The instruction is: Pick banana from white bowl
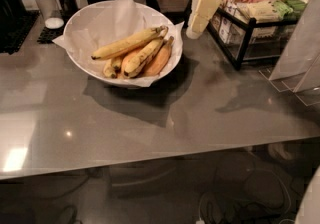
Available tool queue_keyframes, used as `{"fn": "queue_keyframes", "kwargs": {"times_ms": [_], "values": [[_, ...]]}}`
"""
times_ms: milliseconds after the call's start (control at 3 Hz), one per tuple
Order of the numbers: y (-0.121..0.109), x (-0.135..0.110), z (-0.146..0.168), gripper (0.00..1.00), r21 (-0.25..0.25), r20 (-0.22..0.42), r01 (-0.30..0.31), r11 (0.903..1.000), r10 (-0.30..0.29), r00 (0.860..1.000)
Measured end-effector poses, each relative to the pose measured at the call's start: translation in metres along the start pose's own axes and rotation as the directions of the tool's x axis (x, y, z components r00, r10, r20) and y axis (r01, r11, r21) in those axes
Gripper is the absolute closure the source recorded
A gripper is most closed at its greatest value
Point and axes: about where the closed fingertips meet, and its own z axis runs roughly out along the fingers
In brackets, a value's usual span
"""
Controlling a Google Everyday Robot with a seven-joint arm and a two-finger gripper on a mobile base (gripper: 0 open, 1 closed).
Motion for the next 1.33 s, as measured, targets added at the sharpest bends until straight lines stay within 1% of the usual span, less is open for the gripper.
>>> {"fn": "queue_keyframes", "kwargs": {"times_ms": [333, 667, 1000, 1333], "values": [[0.006, -0.022, 0.026, 0.00, -0.070, 0.066, 0.054, 0.9961, -0.049, 0.997], [0.012, -0.060, 0.072, 0.00, -0.170, 0.175, 0.140, 0.9755, -0.110, 0.978], [0.010, -0.061, 0.077, 0.00, -0.166, 0.180, 0.138, 0.9765, -0.107, 0.978], [0.010, -0.061, 0.077, 0.04, -0.165, 0.181, 0.138, 0.9766, -0.107, 0.978]]}}
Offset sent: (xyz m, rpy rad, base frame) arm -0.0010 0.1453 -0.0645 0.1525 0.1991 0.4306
